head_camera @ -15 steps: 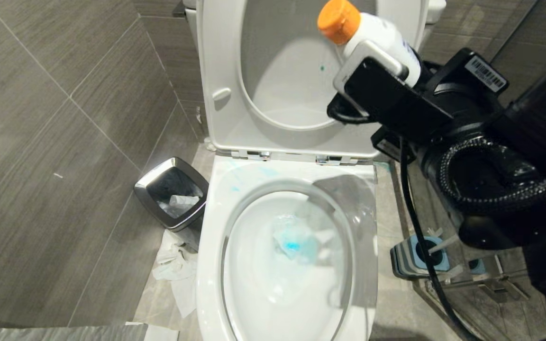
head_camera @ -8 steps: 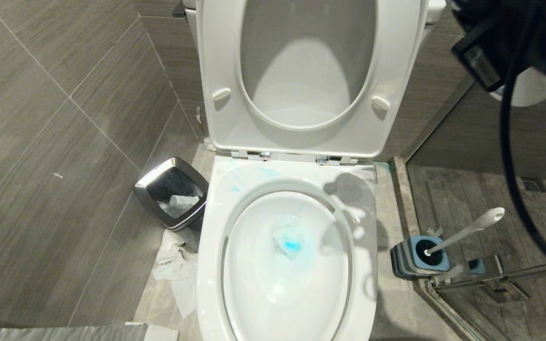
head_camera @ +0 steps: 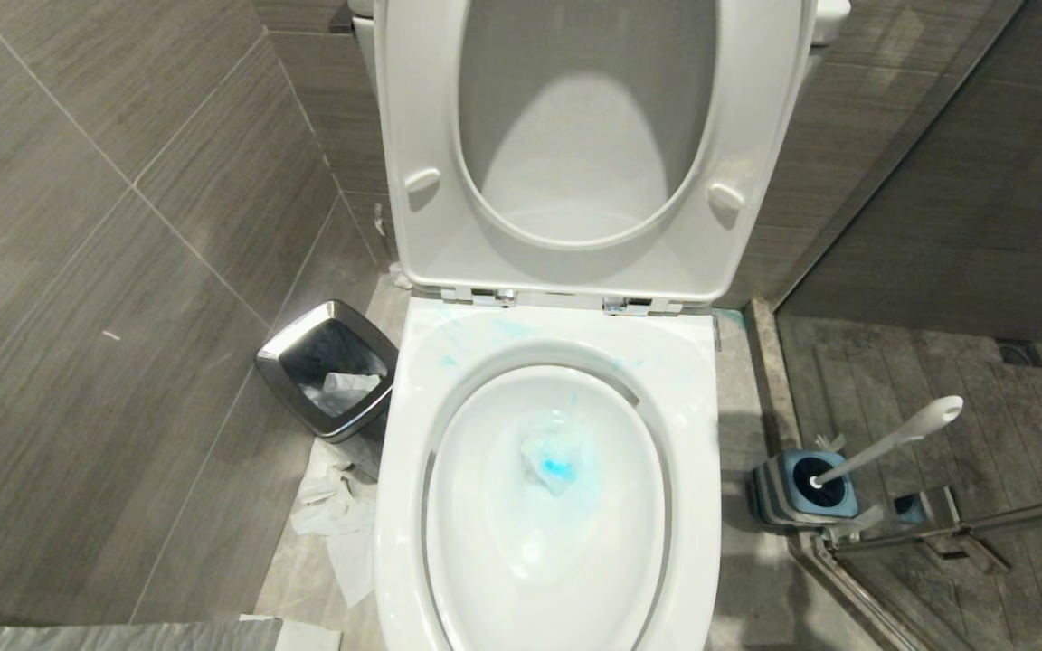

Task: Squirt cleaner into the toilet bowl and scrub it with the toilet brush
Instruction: Place the cleaning agent on the floor

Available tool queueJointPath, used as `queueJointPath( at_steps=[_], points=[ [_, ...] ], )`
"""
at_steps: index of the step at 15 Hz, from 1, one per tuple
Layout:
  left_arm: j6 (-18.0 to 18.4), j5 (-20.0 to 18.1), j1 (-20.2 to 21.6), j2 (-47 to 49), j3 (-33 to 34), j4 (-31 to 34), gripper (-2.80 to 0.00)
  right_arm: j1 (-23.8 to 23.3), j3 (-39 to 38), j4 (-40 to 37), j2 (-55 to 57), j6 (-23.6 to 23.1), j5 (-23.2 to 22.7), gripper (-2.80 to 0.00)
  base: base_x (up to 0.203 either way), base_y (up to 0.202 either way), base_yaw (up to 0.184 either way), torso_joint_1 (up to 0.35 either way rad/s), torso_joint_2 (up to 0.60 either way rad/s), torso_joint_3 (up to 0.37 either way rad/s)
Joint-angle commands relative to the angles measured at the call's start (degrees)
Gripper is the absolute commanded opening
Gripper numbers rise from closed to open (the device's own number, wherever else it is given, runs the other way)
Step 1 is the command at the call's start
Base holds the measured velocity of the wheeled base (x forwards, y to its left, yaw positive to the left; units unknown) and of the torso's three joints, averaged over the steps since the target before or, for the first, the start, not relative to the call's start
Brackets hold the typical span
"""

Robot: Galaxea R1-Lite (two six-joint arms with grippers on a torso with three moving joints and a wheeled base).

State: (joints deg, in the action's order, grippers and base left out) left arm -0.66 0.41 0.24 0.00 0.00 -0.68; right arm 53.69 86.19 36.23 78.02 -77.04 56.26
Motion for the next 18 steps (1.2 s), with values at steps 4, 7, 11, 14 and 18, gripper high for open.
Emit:
queueJointPath(
  at_steps=[4,7,11,14,18],
  points=[
    [0.0,0.0,0.1,0.0,0.4,0.0,-2.8,-0.2,-0.3,-11.5,-2.4,-0.5,-1.2,-2.8,0.0,0.0,0.0,0.0,0.0,0.0],
    [0.0,0.0,0.0,0.0,0.4,0.0,-2.8,-0.3,3.4,-20.7,-1.2,0.7,-1.6,-2.8,0.0,0.0,0.0,0.0,0.0,0.0],
    [0.0,0.0,0.0,0.0,0.4,0.0,-2.8,-5.5,10.3,-36.4,0.9,5.5,-9.0,-2.8,0.0,0.0,0.0,0.0,0.0,0.0],
    [0.0,0.0,0.0,0.0,0.4,0.0,-2.8,-21.2,13.9,-45.0,2.1,16.1,-25.4,-2.8,0.0,0.0,0.0,0.0,0.0,0.0],
    [0.0,0.0,0.0,0.0,0.4,0.0,-2.8,-34.2,18.3,-54.3,0.3,45.1,-42.3,-2.8,0.0,0.0,0.0,0.0,0.0,0.0]
  ],
)
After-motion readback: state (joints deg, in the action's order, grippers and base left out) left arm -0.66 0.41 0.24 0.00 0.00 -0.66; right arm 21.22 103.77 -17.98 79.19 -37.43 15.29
